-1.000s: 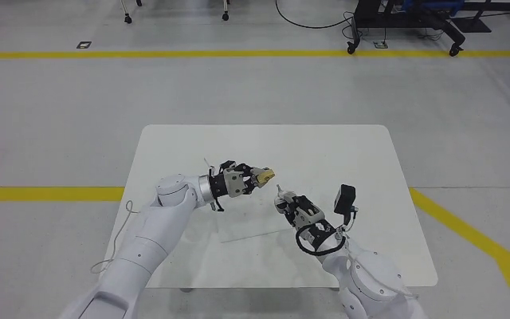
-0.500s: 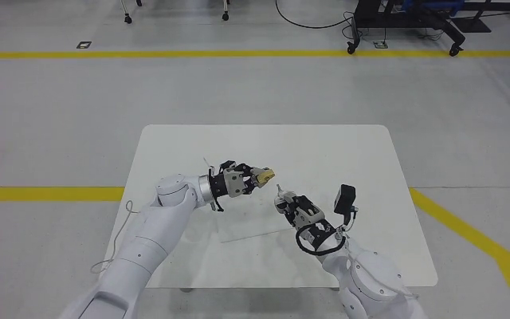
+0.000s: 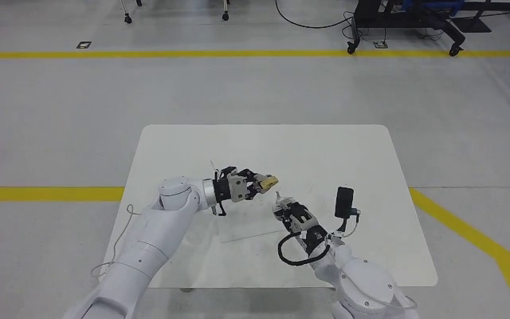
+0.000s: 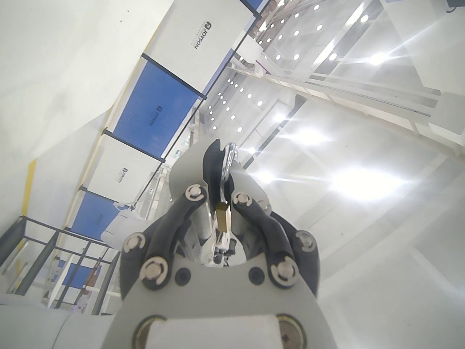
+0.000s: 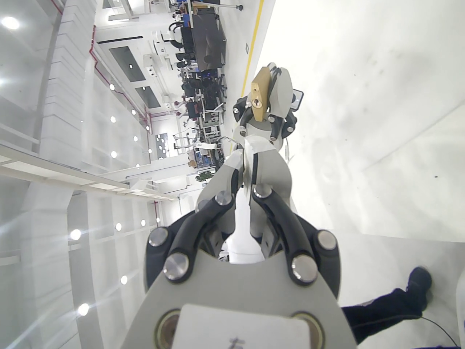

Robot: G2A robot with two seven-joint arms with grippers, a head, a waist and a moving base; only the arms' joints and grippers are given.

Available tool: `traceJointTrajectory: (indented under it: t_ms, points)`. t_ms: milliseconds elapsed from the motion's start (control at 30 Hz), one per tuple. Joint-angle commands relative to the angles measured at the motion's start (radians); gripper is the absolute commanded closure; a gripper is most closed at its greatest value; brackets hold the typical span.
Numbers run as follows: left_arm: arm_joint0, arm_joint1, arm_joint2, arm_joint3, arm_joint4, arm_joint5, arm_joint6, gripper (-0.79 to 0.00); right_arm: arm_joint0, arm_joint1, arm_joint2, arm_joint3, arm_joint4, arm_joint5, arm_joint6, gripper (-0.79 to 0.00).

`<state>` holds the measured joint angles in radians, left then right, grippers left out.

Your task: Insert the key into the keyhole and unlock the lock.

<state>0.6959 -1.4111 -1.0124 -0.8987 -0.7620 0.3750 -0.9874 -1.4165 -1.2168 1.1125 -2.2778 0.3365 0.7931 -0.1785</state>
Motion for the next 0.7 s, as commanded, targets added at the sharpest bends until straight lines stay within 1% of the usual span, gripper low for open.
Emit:
traceJointTrajectory:
  t_ms: [0,200,300,533,667]
  points:
    - [0.0,0.001,0.003,-0.008,0.015,0.001,0.01,0.0,0.016,-0.005,-0.001,0.003,0.021,0.05,-0.004,0.0]
    - [-0.002,0.001,0.01,-0.021,0.027,0.009,0.018,0.0,0.065,-0.021,0.012,0.019,0.111,0.152,-0.006,0.0]
    - [-0.007,0.0,0.016,-0.02,0.03,0.015,0.011,0.0,0.091,-0.03,0.031,0.033,0.163,0.187,-0.011,0.0]
    - [-0.015,-0.004,0.025,-0.003,0.014,0.027,-0.006,0.0,0.135,-0.048,0.052,0.061,0.25,0.212,-0.033,0.0]
    - [-0.018,-0.006,0.031,0.006,0.014,0.027,-0.012,0.0,0.151,-0.056,0.049,0.077,0.266,0.217,-0.049,0.0]
